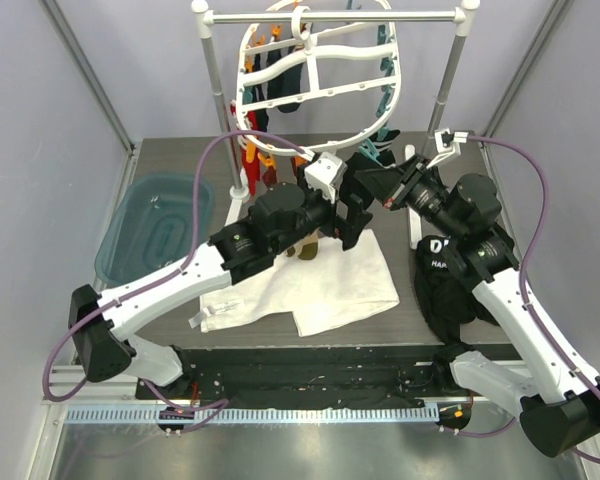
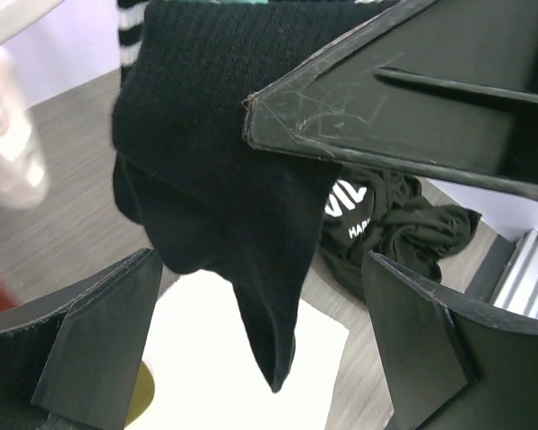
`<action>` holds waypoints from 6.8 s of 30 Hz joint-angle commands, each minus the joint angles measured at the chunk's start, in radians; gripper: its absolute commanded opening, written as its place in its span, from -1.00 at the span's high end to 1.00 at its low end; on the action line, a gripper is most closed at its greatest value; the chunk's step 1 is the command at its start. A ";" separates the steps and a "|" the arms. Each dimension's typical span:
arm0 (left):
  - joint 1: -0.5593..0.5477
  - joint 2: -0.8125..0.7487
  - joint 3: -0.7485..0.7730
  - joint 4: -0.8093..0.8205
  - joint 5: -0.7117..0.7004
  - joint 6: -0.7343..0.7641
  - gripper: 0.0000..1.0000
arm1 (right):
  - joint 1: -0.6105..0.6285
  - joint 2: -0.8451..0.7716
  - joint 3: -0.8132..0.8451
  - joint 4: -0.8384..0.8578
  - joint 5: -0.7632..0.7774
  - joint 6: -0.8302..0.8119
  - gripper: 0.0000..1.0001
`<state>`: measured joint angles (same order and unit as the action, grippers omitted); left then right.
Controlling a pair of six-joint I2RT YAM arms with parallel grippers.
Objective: Remove the socks clipped to the hanger
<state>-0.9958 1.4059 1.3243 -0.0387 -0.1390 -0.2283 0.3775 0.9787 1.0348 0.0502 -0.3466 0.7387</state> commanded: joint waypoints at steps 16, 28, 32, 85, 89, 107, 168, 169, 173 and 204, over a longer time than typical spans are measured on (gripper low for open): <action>-0.024 -0.044 -0.049 0.122 -0.128 -0.003 1.00 | 0.003 -0.041 0.079 -0.127 0.043 -0.085 0.09; -0.024 -0.090 -0.103 0.066 -0.010 -0.086 1.00 | 0.003 0.064 0.330 -0.329 0.161 -0.364 -0.32; -0.024 -0.105 -0.122 0.063 0.004 -0.094 1.00 | 0.004 0.142 0.445 -0.455 0.158 -0.476 -0.38; -0.024 -0.136 -0.089 -0.006 0.096 -0.163 0.99 | 0.064 0.212 0.249 -0.012 0.046 -0.576 0.40; -0.026 -0.174 -0.132 -0.012 0.059 -0.164 1.00 | 0.064 0.195 0.239 -0.016 0.101 -0.561 0.67; 0.228 -0.441 -0.250 -0.375 -0.426 -0.318 0.99 | 0.063 0.176 0.192 0.036 0.106 -0.493 0.92; 0.580 -0.114 0.033 -0.239 0.190 -0.195 -0.57 | 0.064 0.140 0.128 0.178 -0.008 -0.061 0.62; 0.580 -0.111 0.033 -0.236 0.171 -0.201 -0.38 | 0.064 0.134 0.125 0.181 -0.008 -0.059 0.62; 0.582 -0.105 0.036 -0.231 0.147 -0.207 0.13 | 0.064 0.104 0.126 0.137 0.015 -0.091 0.39; 0.595 -0.005 0.296 -0.457 -0.036 -0.172 0.08 | -0.190 0.211 0.166 -0.099 -0.336 -0.696 -0.41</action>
<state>-0.4099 1.3907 1.5551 -0.4900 -0.1406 -0.4191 0.2298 1.1526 1.1824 -0.1539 -0.5259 0.1154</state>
